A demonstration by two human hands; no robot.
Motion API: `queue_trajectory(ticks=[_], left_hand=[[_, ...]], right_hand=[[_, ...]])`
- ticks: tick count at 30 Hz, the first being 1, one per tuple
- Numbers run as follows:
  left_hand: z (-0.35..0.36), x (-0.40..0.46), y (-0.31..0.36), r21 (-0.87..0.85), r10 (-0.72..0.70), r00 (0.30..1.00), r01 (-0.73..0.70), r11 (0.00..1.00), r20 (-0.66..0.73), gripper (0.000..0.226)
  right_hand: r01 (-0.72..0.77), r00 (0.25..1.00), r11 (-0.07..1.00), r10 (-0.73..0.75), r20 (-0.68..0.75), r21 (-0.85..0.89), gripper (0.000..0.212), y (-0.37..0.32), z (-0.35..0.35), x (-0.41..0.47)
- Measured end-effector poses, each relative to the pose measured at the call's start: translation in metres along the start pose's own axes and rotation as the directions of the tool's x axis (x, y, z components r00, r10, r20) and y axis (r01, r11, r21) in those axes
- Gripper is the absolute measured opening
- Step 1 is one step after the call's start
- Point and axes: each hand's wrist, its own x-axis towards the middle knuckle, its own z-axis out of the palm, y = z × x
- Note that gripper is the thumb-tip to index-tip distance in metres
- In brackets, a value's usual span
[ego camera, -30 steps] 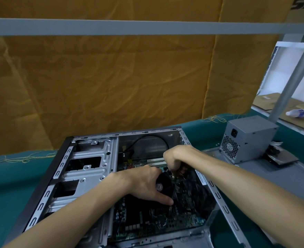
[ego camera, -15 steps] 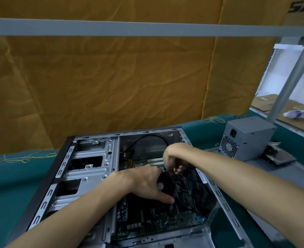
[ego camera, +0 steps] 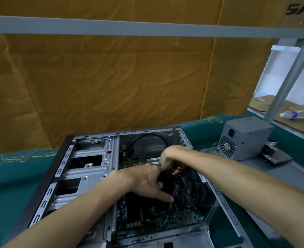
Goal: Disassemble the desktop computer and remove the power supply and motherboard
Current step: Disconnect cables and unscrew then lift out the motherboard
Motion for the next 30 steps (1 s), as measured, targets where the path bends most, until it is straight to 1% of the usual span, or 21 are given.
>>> queue_trajectory(ticks=[3, 7, 11, 14, 17, 20, 24, 27, 30], left_hand=[[-0.002, -0.001, 0.002, 0.017, -0.029, 0.999, 0.028, 0.999, 0.033, 0.077], [-0.003, -0.002, 0.004, 0.031, -0.063, 0.997, 0.062, 0.998, 0.047, 0.07], [-0.003, -0.002, 0.004, 0.037, -0.057, 0.997, 0.056, 0.998, 0.043, 0.076], [-0.004, -0.001, 0.005, 0.045, -0.069, 0.996, 0.066, 0.997, 0.057, 0.073], [-0.004, 0.0, 0.005, 0.037, -0.084, 0.995, 0.082, 0.996, 0.062, 0.071], [-0.005, -0.001, 0.005, 0.028, -0.089, 0.994, 0.087, 0.996, 0.065, 0.07], [-0.006, -0.002, 0.007, 0.029, -0.091, 0.994, 0.089, 0.996, 0.068, 0.07], [-0.007, -0.003, 0.008, 0.018, -0.087, 0.994, 0.086, 0.996, 0.072, 0.07], [-0.007, -0.004, 0.008, 0.023, -0.084, 0.994, 0.082, 0.996, 0.072, 0.071]], right_hand=[[0.013, 1.0, 1.0, -0.013, -0.016, -0.008, 0.041, 0.002, 0.001, -0.003], [0.002, 1.0, 1.0, -0.001, -0.018, 0.03, 0.041, 0.002, 0.002, -0.001], [0.005, 0.998, 1.0, -0.003, -0.062, 0.026, 0.042, 0.002, 0.004, 0.0], [0.01, 1.0, 0.999, -0.009, -0.026, 0.047, 0.041, 0.004, 0.003, 0.001], [-0.029, 0.999, 0.999, 0.03, 0.013, -0.025, 0.045, 0.001, 0.001, -0.002], [0.009, 0.999, 0.995, -0.012, -0.031, -0.097, 0.043, 0.005, 0.001, -0.005], [0.032, 0.999, 0.999, -0.033, -0.028, -0.035, 0.036, 0.014, -0.001, -0.004], [0.005, 1.0, 1.0, -0.005, 0.003, 0.012, 0.04, 0.012, -0.002, -0.004], [-0.009, 1.0, 0.999, 0.009, -0.001, 0.032, 0.045, 0.011, -0.002, -0.003]])
